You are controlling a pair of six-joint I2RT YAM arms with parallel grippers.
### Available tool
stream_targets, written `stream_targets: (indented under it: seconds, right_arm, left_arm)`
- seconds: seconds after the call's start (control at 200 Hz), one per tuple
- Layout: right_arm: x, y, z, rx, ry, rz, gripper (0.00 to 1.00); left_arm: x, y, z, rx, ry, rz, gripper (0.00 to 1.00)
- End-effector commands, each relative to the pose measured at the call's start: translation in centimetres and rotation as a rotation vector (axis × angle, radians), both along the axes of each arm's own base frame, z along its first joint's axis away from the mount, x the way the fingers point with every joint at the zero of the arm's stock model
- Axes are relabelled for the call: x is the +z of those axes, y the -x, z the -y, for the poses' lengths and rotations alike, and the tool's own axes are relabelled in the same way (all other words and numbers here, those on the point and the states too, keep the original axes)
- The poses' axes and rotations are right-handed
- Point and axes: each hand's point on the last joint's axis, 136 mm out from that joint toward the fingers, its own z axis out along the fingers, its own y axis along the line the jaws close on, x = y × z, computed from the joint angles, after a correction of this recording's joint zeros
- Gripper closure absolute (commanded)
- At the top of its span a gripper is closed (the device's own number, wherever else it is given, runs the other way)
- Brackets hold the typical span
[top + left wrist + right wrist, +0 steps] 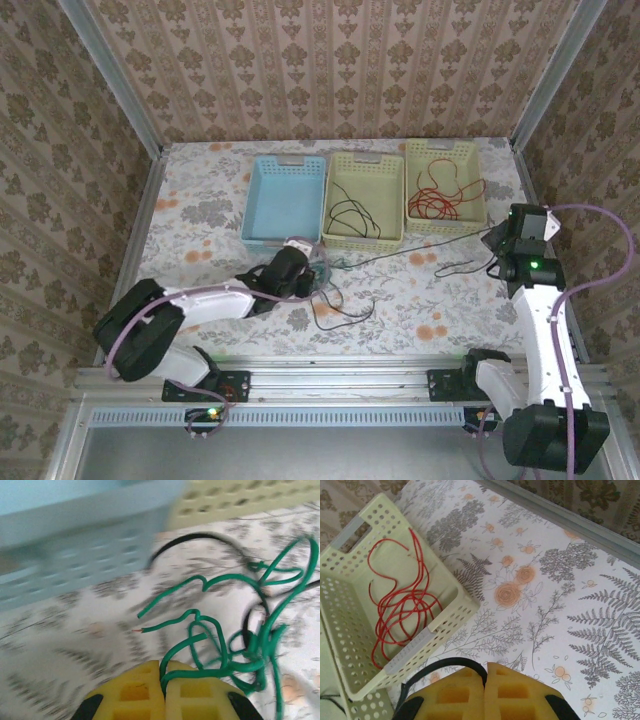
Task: Untangle the cables
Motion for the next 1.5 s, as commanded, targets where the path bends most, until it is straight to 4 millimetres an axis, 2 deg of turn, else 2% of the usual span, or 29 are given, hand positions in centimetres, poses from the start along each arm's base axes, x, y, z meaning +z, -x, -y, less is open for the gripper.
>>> stream_targets:
  seconds: [0.0, 0.185, 0.295, 0.43, 0.565, 0.725, 0.905, 1.06, 1.23, 1.31, 1.415, 1.495]
  right_arm:
    - [1.8, -0.3, 0.8, -0.048, -0.030, 0.052, 1.00]
    - [3.0, -0.6, 1.7, -0.078, -0.040, 0.064, 1.00]
    - [3.7, -1.1, 1.8, -0.088, -0.086, 0.094, 1.00]
    - [3.9, -1.8, 1.6, -0.097, -0.173, 0.127, 1.00]
    - [3.3, -1.9, 1.7, -0.126, -0.238, 0.135, 1.00]
    - [2.7, -1.8, 2.1, -0.155, -0.277, 0.135, 1.00]
    - [2.4, -1.5, 3.0, -0.202, -0.309, 0.133, 1.00]
    - [1.8, -1.7, 3.3, -0.226, -0.355, 0.130, 1.00]
    - [1.9, -2.3, 3.4, -0.224, -0.393, 0.141, 1.00]
    - [2.2, -2.3, 3.5, -0.225, -0.385, 0.143, 1.00]
    - [2.7, -2.2, 3.6, -0.221, -0.365, 0.142, 1.00]
    - [3.8, -3.6, 2.5, -0.126, -0.375, 0.193, 1.00]
  left_arm:
    - [-0.8, -0.1, -5.4, 0.184, -0.076, -0.001, 1.00]
    - [-0.3, 0.5, -8.7, 0.269, -0.064, 0.010, 1.00]
    - [-0.6, 1.0, -11.3, 0.367, -0.101, 0.006, 1.00]
    - [-0.9, 2.6, -17.9, 0.697, -0.188, -0.022, 1.00]
    - [0.1, 3.4, -20.6, 0.880, -0.134, -0.012, 1.00]
    - [1.4, 4.2, -22.9, 0.990, -0.091, -0.002, 1.00]
    - [1.5, 7.2, -27.2, 1.223, -0.007, -0.040, 1.00]
    - [0.7, 8.3, -28.5, 1.317, 0.166, -0.065, 1.00]
    - [1.0, 6.3, -26.8, 1.197, 0.361, -0.070, 1.00]
    - [1.2, 6.1, -26.7, 1.186, 0.363, -0.075, 1.00]
    - [1.5, 6.6, -27.9, 1.230, 0.299, -0.066, 1.00]
    - [2.7, 5.6, -27.7, 1.186, 0.290, -0.035, 1.00]
